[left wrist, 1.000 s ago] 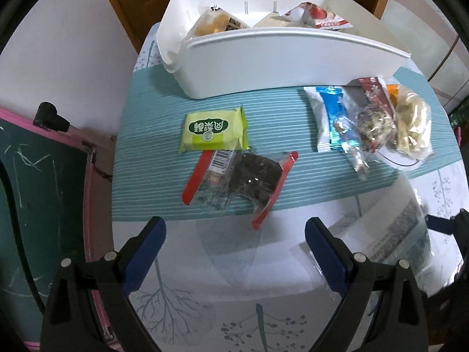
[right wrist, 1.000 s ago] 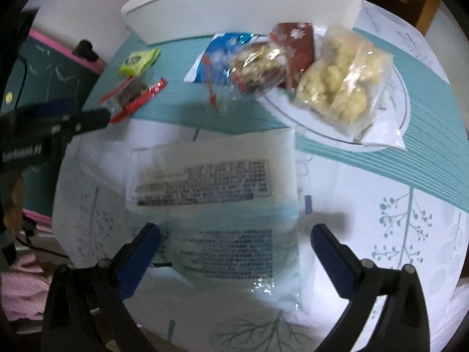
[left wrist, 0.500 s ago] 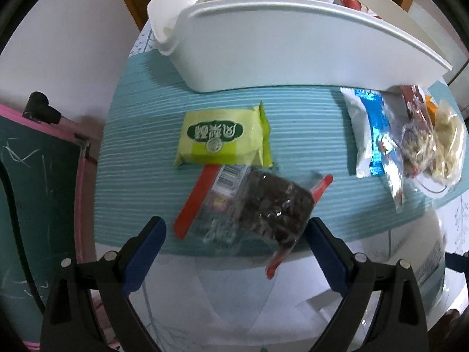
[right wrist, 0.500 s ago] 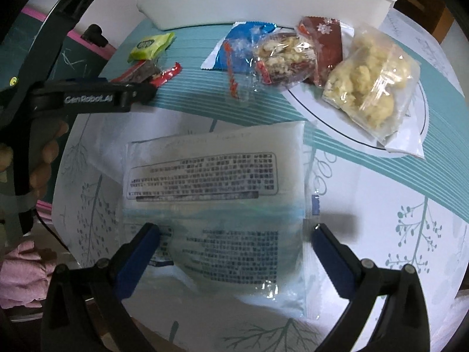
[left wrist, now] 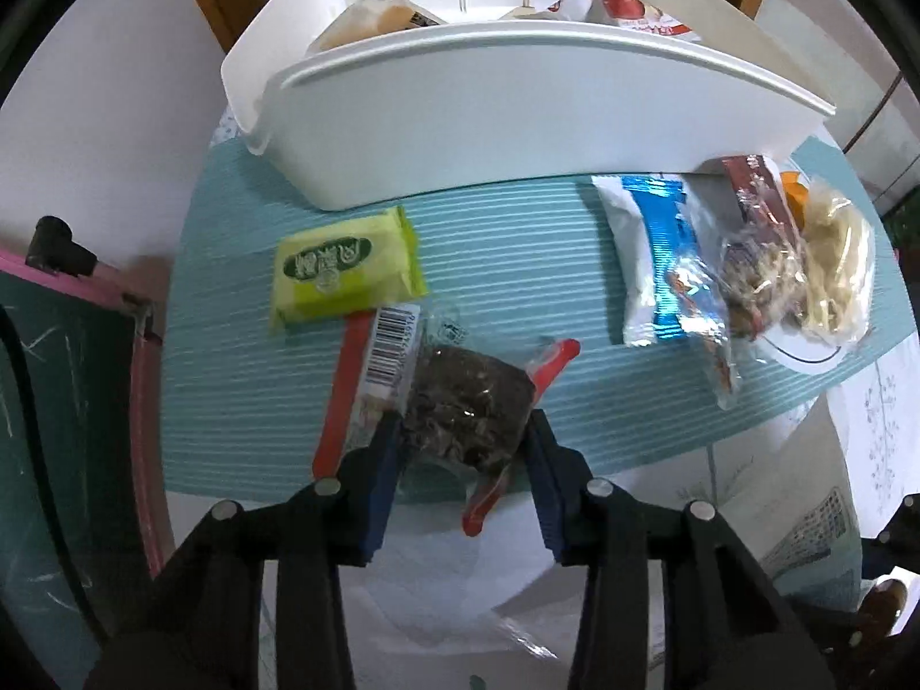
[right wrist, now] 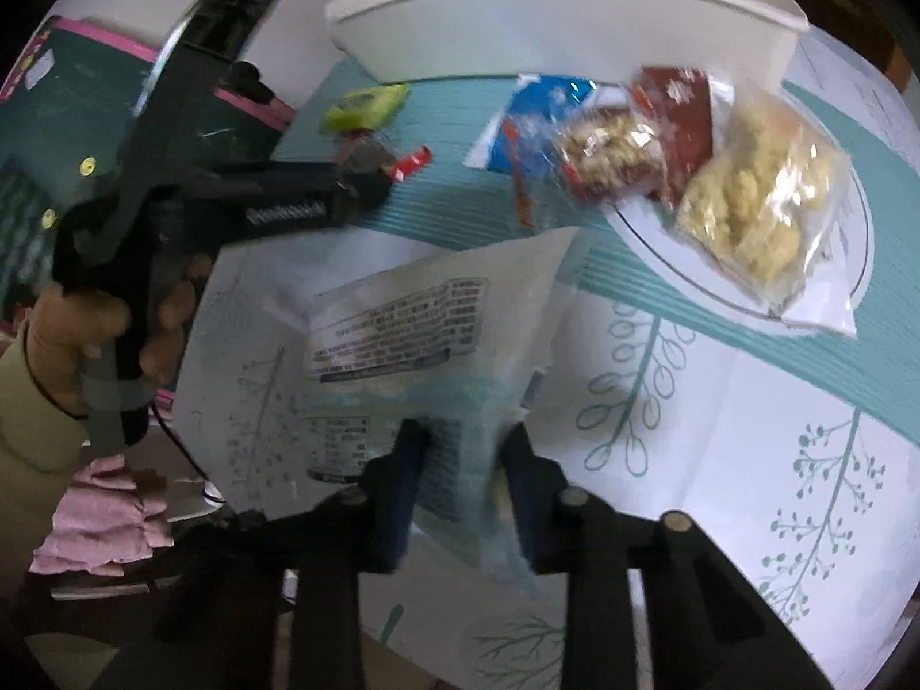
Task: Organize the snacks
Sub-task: 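Lift the cookie bag with left tool while right tool carries the white pack over the basket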
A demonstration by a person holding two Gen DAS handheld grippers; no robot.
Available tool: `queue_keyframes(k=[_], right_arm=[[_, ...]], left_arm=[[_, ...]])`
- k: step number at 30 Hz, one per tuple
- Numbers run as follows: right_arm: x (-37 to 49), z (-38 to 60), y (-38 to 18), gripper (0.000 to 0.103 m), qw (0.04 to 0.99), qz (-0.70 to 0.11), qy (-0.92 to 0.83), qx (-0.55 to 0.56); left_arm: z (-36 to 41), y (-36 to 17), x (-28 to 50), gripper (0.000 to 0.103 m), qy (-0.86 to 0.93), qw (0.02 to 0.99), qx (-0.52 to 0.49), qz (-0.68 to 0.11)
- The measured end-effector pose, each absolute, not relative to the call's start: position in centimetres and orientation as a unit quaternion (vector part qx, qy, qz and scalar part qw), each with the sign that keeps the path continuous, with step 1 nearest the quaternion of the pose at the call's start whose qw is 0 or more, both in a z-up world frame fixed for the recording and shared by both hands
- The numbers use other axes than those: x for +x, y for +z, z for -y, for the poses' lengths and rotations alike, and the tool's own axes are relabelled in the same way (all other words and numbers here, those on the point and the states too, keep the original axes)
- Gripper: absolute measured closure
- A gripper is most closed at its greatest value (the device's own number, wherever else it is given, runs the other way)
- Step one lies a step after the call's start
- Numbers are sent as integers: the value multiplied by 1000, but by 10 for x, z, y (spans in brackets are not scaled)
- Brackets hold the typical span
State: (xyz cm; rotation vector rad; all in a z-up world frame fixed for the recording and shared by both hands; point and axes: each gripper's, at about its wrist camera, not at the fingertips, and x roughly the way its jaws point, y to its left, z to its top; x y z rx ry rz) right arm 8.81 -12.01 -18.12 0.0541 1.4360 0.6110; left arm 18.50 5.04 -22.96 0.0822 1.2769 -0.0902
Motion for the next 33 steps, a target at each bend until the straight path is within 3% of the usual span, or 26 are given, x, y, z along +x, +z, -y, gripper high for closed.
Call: queue_keyframes(k=[8,22,33], right_arm=[[98,132,-141,81,734,-615,288,31],[128,166,-50,82,812,-522,261,16],[181,193,41,82,892,-413,186,-2]], left_arm=[[-57,-191,166,64,-48,820,-8,-570],[-46,-54,149,63,-45,884,-13,-465],[-40,45,184,63,-60,920,-8,-387]])
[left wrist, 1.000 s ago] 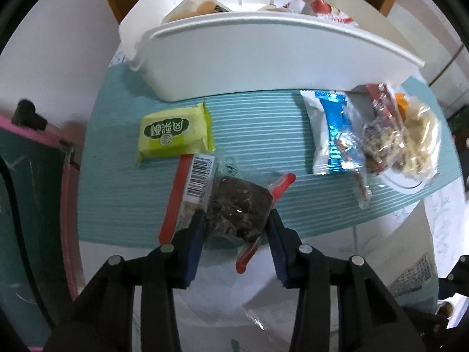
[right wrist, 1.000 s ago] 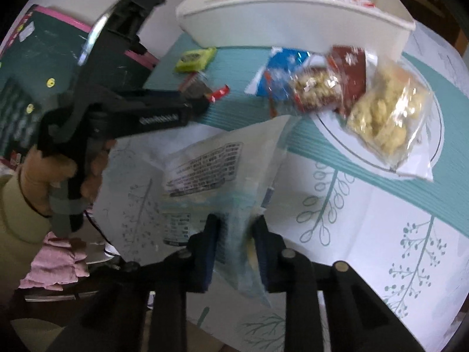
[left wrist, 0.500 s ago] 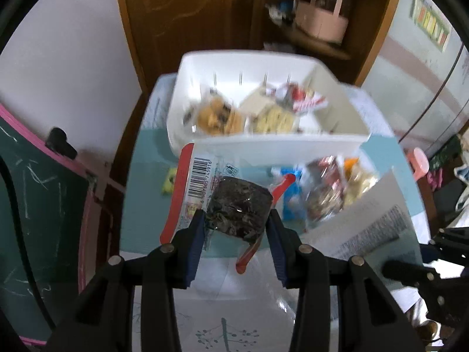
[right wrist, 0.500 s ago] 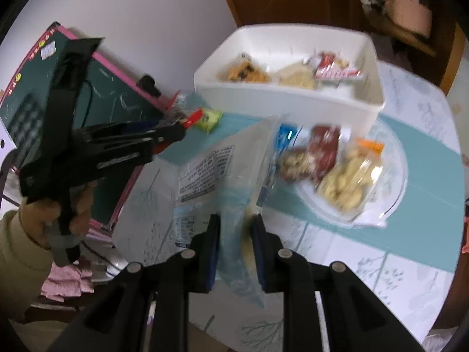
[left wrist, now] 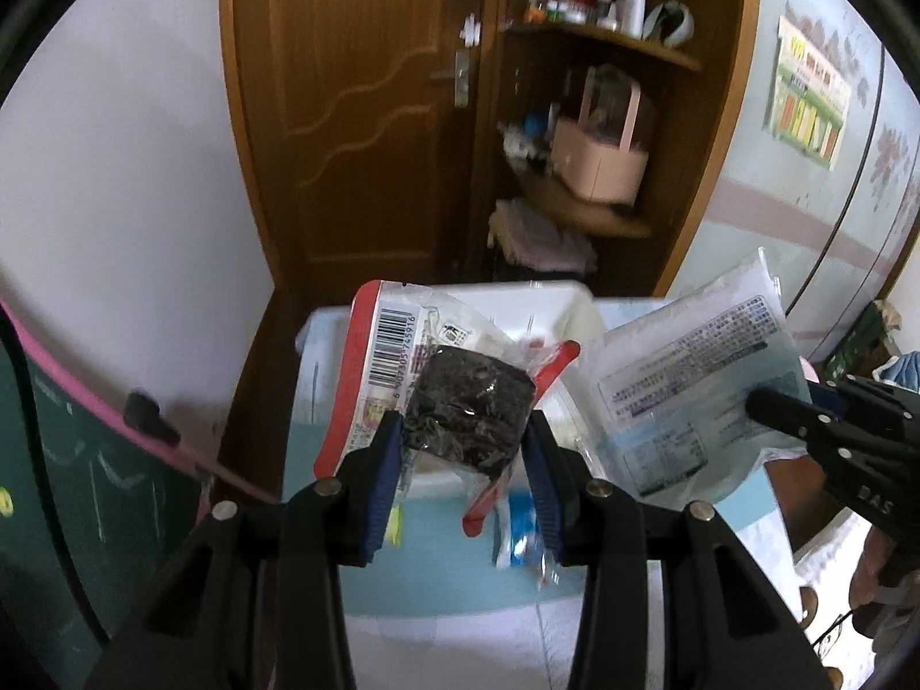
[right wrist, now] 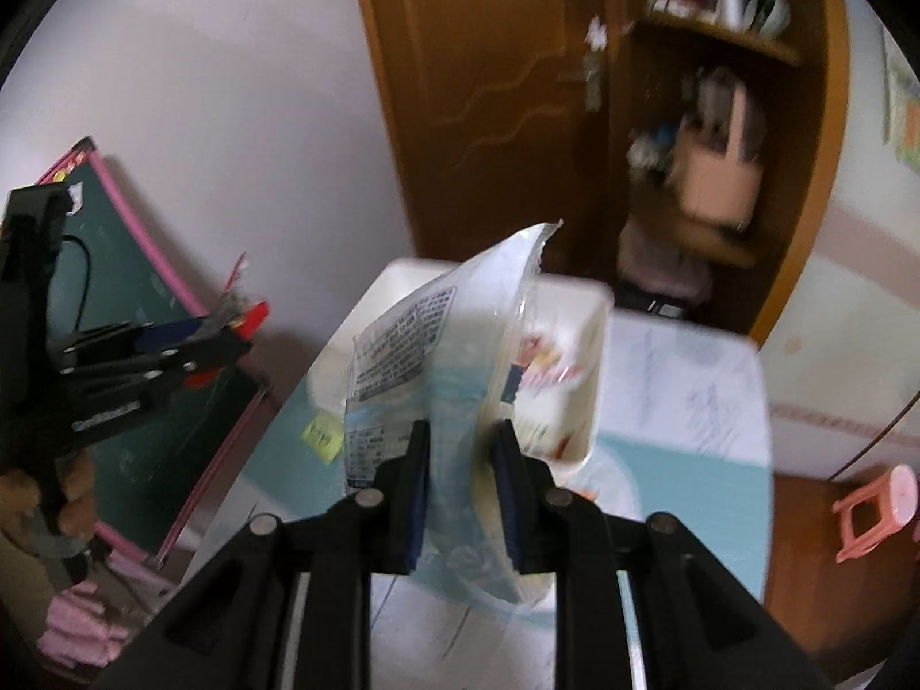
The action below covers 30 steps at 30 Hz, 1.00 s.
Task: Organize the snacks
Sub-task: 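Lift the cookie bag with left tool while right tool carries the white pack over the basket, then lower both packs into the white basket and open both tools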
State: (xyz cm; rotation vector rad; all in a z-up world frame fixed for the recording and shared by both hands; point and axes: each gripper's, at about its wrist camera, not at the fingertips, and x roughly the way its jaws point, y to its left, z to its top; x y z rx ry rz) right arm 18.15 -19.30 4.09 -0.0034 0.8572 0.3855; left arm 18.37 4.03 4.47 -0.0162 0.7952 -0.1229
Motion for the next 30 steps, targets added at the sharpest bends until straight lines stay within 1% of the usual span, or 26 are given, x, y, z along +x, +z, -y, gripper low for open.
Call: queue_keyframes(k=[7,11,16,20,26,29,30], right_arm=[[211,197,66,82,915,-374,151,2],[233,194,72,82,922,-363,134,3],[253,188,76,82,925,-361,116,4],[274,186,68,82,923,-371,104,11],[303,180,42,82,909,-404,100,18],[319,177,23,81,896,-430,105,22],[323,174,14,80,888,-445,114,25]], left_arm=[[-33,78,219,63,-65,929,-4,-363],[-27,78,242,63,-68,928,1,-367],[-18,64,270,63,-66,922,13,-381],[-14,47,289,63,-64,916,15,-396],[-11,26,315,62,-61,909,20,-412],[-13,15,324,60,-57,905,21,-422],[-13,11,327,56,-54,903,21,-425]])
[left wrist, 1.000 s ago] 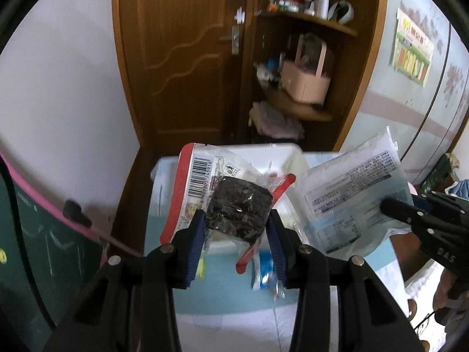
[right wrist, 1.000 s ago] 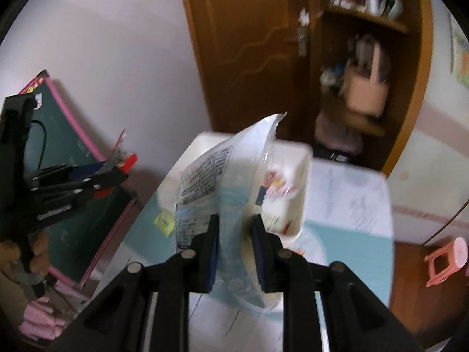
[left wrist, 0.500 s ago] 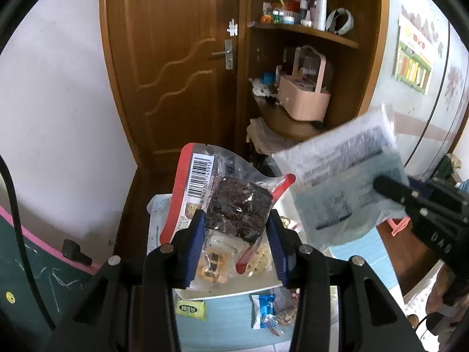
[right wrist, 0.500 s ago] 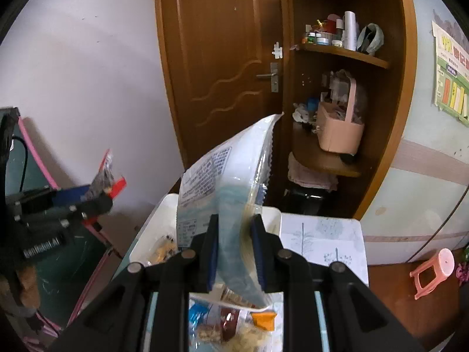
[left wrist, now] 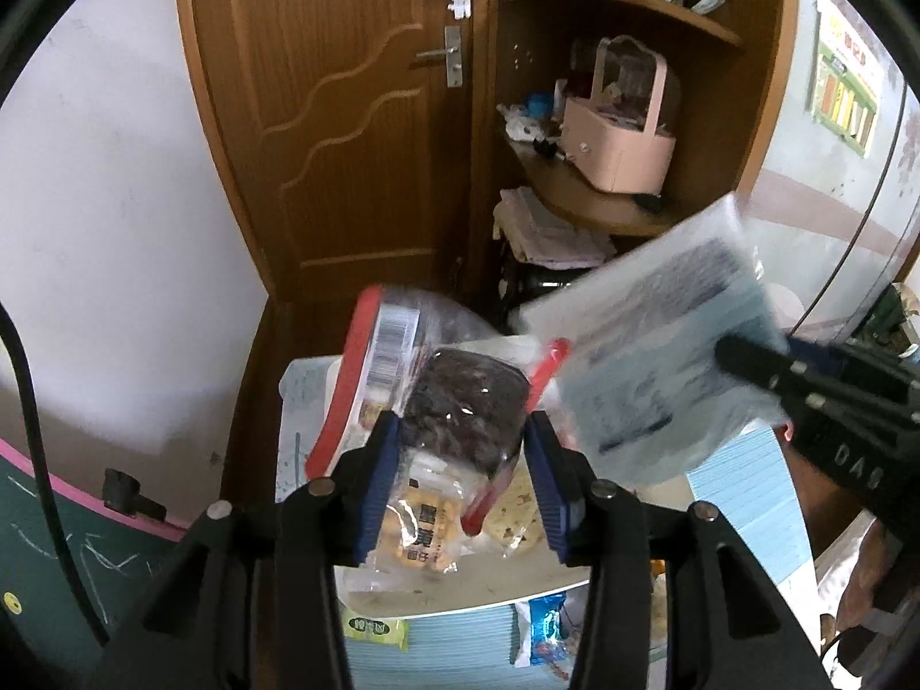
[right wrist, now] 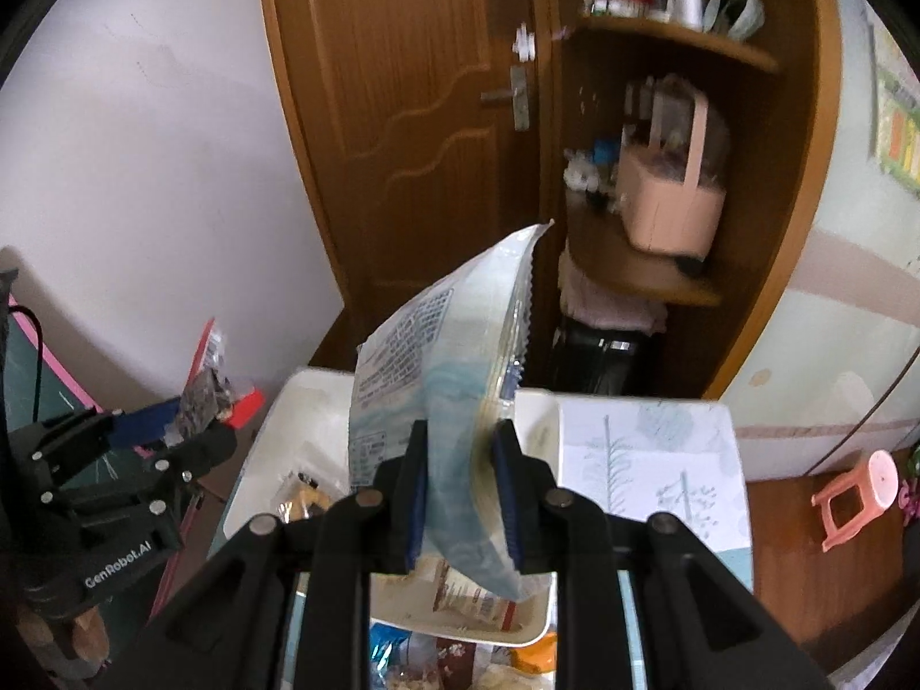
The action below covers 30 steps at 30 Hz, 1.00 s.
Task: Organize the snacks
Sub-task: 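Lower both packs into the white basket and open both tools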
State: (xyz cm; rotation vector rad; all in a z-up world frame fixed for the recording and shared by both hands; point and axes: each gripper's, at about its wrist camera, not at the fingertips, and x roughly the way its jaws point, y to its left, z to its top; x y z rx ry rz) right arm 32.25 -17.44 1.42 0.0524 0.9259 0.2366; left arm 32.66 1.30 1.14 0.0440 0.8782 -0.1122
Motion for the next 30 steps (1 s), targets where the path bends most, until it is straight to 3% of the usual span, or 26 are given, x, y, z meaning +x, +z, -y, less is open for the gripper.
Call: queue_keyframes(k=[1,3,4,8,23,30], right_arm=[[323,172,7,80,880,-458,121,29],[328,168,-8,76,862,-489,129,35],[329,168,-14,71,858,-498,123,34],[324,171,-21,52,856,-503,113,31],[293,195,-2,51,864,-492,104,38],[261,206,2,51,870,-484,91,25]], left_arm=[[-14,8,325,50,-53,903,24,-427],[-13,0,327,10,-42,901,35,-431],[-15,-1,325,8,-36,902,39,-428],[-14,-7,319,8,-25,901,57,-429],[-28,10,287,8,-42,913,-28,-404],[-10,23,256,8,-58,922,-14,-382]])
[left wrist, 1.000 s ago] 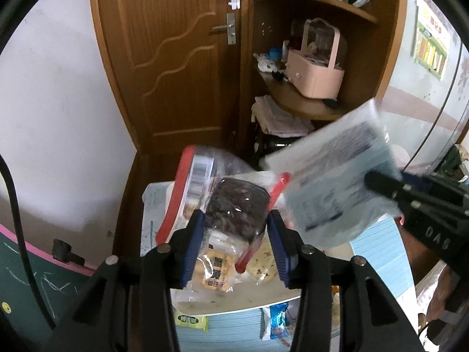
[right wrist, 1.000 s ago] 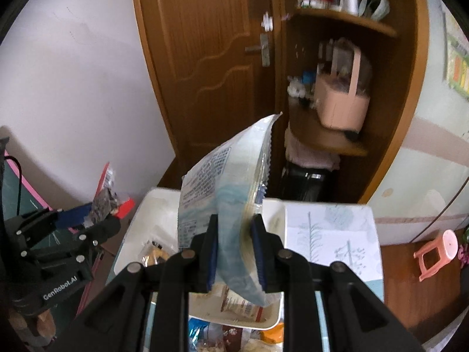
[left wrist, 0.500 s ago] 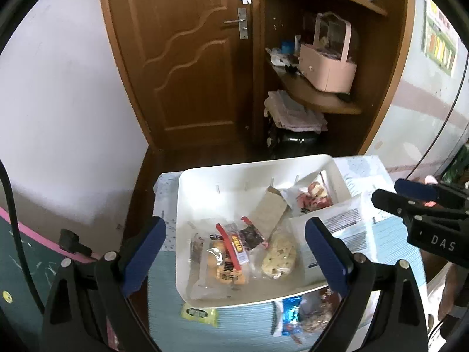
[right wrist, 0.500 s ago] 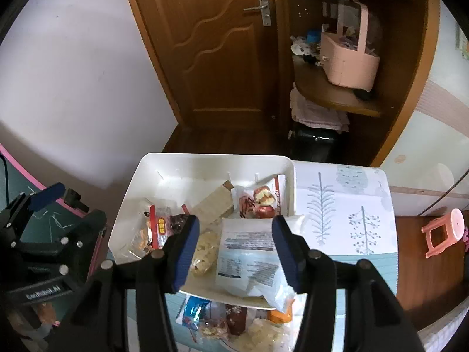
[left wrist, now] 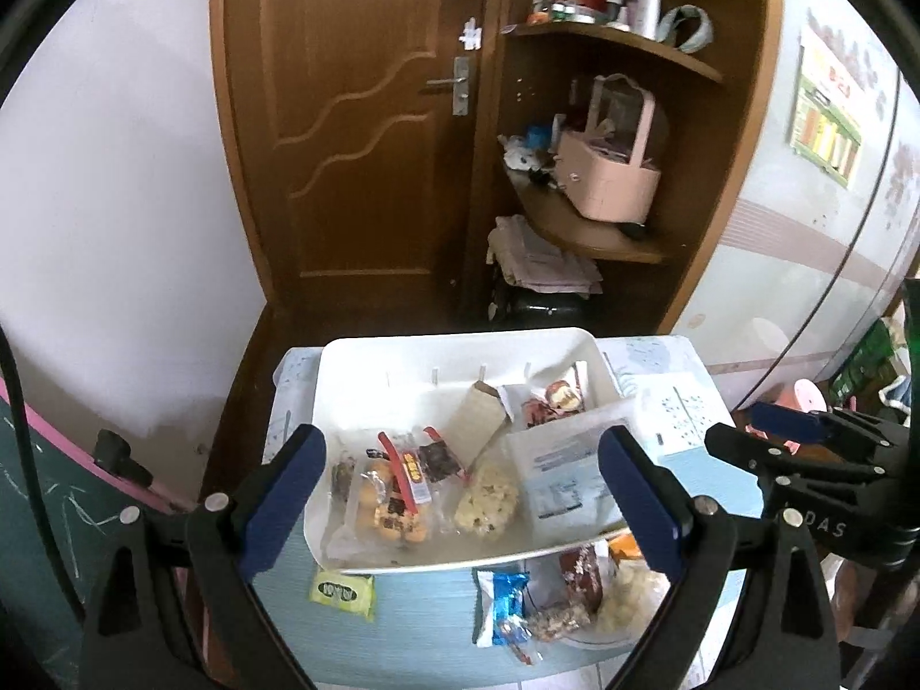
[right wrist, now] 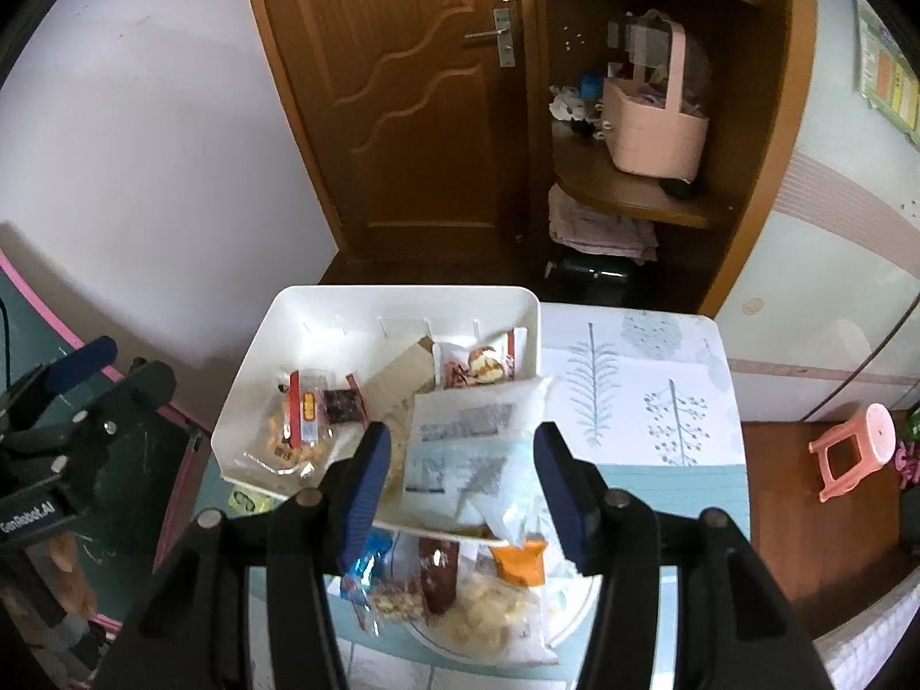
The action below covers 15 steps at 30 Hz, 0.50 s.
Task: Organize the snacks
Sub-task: 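Lower both packs into the white basket and open both tools, then grasp the clear puff bag with right tool while left tool reaches the nut bag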
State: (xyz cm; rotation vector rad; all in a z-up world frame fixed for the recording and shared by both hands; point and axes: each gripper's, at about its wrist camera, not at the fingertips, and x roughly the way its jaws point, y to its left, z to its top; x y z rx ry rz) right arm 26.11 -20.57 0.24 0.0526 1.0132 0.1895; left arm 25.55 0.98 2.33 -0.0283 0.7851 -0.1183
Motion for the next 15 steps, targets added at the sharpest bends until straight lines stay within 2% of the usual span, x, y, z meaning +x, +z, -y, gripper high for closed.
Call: queue_keyframes(k=[15], right_arm=[[194,232,-9,51,872,-483,77,22]], left_arm=[[29,7,197,8,-87,922,22,-377]])
